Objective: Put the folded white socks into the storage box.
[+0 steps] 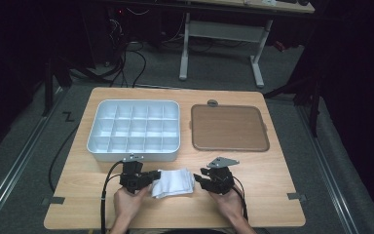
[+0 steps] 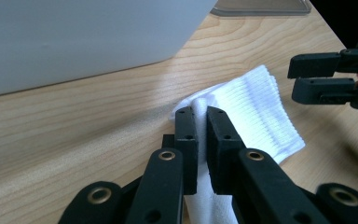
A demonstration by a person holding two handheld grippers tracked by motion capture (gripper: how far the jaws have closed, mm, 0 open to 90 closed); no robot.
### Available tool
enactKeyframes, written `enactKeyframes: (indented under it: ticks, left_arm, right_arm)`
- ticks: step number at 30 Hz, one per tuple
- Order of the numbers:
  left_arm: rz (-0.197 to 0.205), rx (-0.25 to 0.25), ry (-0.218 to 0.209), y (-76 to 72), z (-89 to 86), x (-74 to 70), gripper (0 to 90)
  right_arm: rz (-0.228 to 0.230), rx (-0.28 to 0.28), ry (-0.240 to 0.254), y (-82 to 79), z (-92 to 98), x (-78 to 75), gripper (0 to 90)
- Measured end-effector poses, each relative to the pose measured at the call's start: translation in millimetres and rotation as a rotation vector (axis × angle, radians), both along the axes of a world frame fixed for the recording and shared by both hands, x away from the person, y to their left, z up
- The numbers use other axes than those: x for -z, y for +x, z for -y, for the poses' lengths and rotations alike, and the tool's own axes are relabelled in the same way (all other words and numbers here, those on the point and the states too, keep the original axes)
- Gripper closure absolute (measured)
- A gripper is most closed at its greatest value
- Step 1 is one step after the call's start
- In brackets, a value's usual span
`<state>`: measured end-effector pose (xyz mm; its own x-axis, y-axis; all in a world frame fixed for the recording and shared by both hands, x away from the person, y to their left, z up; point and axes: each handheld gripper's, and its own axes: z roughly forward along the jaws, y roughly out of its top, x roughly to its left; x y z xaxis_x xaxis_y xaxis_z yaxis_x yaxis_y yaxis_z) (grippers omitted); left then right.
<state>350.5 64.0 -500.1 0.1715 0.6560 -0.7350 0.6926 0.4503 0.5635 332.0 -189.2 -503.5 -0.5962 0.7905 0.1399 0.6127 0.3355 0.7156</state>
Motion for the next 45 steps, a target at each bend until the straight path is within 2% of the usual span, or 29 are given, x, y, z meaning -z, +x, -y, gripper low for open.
enactKeyframes:
  ticks: [2, 4, 6, 9, 14, 17, 20, 28, 38, 45]
  left_arm:
    - [0.011, -0.005, 0.013, -3.1, -0.1, -0.1, 84.1]
    - [0.003, -0.010, 0.021, -1.7, -1.4, 2.4, 84.1]
    - [-0.002, -0.009, 0.023, -0.8, -1.2, 2.5, 84.1]
    - [0.000, -0.004, 0.019, -1.6, -0.7, 1.0, 84.1]
    - [0.008, -0.003, 0.006, -3.0, -0.6, -1.1, 84.0]
    - [0.023, 0.010, 0.004, -5.7, 2.0, -5.4, 84.0]
    - [0.029, 0.025, -0.017, -7.0, 6.6, -11.3, 83.9]
    - [0.003, 0.053, -0.064, -1.6, 18.6, -16.1, 83.9]
    - [0.015, 0.083, -0.064, -0.2, 34.9, -22.2, 83.9]
    - [0.017, 0.087, -0.039, 3.2, 43.4, -21.8, 83.9]
  right_arm:
    - [0.027, -0.005, 0.034, -3.5, -1.6, -2.4, 59.2]
    - [0.039, -0.006, 0.055, -5.1, -5.9, -3.8, 57.9]
    - [0.036, -0.016, 0.042, -3.2, -12.6, -3.1, 56.7]
    - [0.033, -0.024, -0.005, -1.8, -21.4, -0.6, 55.1]
    - [0.003, -0.025, -0.034, 1.4, -22.5, 7.7, 57.5]
    - [-0.009, -0.042, -0.036, 2.7, -21.7, 8.5, 64.7]
    - [-0.011, -0.060, -0.037, 3.0, -24.4, 12.0, 70.9]
    - [-0.007, -0.080, -0.045, 3.1, -29.7, 14.6, 74.5]
    - [-0.011, -0.110, -0.048, 4.0, -31.7, 16.1, 75.2]
    - [-0.013, -0.123, -0.042, 7.5, -36.2, 17.1, 75.7]
